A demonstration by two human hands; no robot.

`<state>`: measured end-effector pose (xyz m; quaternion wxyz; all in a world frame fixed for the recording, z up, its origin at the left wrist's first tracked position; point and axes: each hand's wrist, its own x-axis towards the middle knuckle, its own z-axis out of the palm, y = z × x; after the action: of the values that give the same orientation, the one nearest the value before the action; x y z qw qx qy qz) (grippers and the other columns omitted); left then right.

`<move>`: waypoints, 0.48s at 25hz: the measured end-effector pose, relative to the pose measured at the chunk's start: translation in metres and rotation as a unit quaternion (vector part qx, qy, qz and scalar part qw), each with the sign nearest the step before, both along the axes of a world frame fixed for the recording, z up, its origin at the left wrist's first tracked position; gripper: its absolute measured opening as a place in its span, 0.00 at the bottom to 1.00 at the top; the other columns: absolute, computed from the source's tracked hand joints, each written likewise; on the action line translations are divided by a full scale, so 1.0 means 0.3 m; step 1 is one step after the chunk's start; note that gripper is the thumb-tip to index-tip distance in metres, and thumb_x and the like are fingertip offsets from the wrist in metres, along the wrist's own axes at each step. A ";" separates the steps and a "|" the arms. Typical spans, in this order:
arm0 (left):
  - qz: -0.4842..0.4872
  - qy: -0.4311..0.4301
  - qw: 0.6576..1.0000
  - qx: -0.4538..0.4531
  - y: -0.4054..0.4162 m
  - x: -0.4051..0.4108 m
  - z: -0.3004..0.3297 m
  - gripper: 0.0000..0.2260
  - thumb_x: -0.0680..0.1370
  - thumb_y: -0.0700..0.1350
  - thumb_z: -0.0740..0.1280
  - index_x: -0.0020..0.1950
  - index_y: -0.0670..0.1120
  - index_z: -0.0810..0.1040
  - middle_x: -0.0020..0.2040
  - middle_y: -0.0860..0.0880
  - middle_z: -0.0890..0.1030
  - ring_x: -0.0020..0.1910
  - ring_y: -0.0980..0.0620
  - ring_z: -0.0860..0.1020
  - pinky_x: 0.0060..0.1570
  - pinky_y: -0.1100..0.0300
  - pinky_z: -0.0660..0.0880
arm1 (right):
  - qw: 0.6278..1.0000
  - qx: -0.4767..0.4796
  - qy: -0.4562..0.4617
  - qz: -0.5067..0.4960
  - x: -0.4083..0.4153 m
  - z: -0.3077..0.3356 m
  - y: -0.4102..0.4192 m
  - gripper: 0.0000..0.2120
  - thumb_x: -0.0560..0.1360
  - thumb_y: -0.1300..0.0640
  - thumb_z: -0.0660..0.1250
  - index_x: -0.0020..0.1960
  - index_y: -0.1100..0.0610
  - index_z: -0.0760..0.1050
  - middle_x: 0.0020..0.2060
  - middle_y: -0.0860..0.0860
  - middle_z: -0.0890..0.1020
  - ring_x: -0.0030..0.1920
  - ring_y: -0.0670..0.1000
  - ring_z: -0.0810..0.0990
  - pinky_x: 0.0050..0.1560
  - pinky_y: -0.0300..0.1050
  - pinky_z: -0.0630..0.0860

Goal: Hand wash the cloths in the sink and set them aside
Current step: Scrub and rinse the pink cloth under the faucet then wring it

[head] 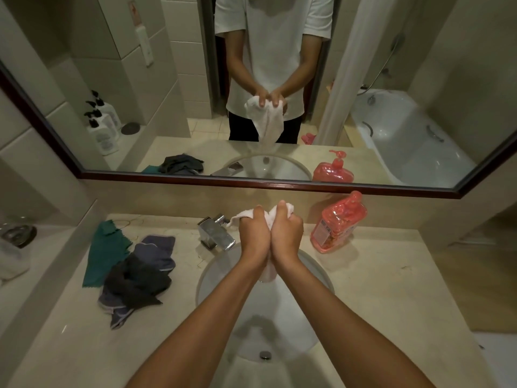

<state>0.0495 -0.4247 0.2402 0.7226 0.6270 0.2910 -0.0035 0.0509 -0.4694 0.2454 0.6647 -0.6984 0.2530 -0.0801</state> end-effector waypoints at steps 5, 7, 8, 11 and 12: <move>0.021 0.002 1.000 -0.011 0.017 0.032 0.021 0.13 0.82 0.47 0.60 0.38 0.44 0.71 0.30 0.49 0.75 0.25 0.55 0.74 0.26 0.64 0.69 | 0.999 0.022 0.003 0.040 -0.032 -0.020 -0.005 0.20 0.81 0.48 0.60 0.37 0.60 0.78 0.34 0.56 0.84 0.37 0.54 0.83 0.42 0.50 0.79; 0.018 0.012 1.000 -0.019 0.028 0.044 0.032 0.13 0.82 0.47 0.60 0.38 0.45 0.70 0.30 0.49 0.75 0.23 0.57 0.74 0.24 0.65 0.68 | 0.998 0.026 -0.014 0.052 -0.060 -0.023 0.005 0.20 0.78 0.46 0.60 0.36 0.58 0.78 0.33 0.55 0.84 0.37 0.54 0.84 0.39 0.48 0.78; 0.012 0.015 1.000 -0.022 0.025 0.039 0.033 0.13 0.81 0.48 0.60 0.38 0.45 0.71 0.30 0.49 0.76 0.24 0.57 0.75 0.27 0.64 0.69 | 0.998 0.020 -0.022 0.047 -0.056 -0.016 0.005 0.20 0.78 0.46 0.61 0.34 0.57 0.77 0.31 0.54 0.83 0.35 0.54 0.83 0.38 0.48 0.78; -0.002 0.009 1.000 -0.016 0.001 0.002 0.017 0.13 0.80 0.49 0.60 0.38 0.45 0.73 0.29 0.51 0.78 0.30 0.53 0.78 0.34 0.59 0.72 | 0.999 0.004 -0.031 0.026 0.002 0.016 -0.009 0.21 0.81 0.51 0.61 0.29 0.54 0.71 0.26 0.49 0.78 0.30 0.51 0.78 0.36 0.48 0.74; -0.008 0.003 1.000 -0.006 -0.008 -0.010 0.009 0.13 0.80 0.49 0.60 0.38 0.45 0.74 0.30 0.51 0.79 0.32 0.52 0.79 0.35 0.58 0.73 | 0.999 0.012 -0.024 0.021 0.017 0.021 -0.016 0.21 0.81 0.52 0.61 0.30 0.54 0.71 0.25 0.49 0.77 0.30 0.50 0.77 0.37 0.48 0.73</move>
<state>0.0465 -0.4271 0.2430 0.7252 0.6251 0.2884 -0.0132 0.0562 -0.4744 0.2518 0.6807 -0.6932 0.2230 -0.0796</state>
